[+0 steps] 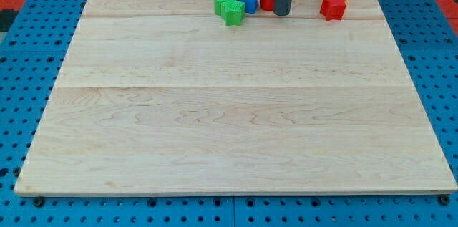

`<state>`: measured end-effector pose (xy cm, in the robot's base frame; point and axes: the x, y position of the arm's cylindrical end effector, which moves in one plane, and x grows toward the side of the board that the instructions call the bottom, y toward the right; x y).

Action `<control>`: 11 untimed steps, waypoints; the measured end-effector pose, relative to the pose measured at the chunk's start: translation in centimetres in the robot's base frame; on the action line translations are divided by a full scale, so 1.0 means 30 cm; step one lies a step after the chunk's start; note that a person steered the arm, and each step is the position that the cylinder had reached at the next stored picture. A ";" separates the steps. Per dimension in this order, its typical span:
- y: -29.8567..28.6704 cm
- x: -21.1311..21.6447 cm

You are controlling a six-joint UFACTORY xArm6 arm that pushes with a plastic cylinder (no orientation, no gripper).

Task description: Slide the red circle closer to the blue cube

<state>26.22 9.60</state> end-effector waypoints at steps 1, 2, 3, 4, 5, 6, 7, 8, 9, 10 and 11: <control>0.004 0.000; 0.044 -0.005; 0.064 -0.005; 0.064 -0.011; 0.064 -0.045; 0.062 -0.106; 0.060 -0.156; -0.011 -0.233; -0.057 -0.229; -0.068 -0.229; -0.074 -0.229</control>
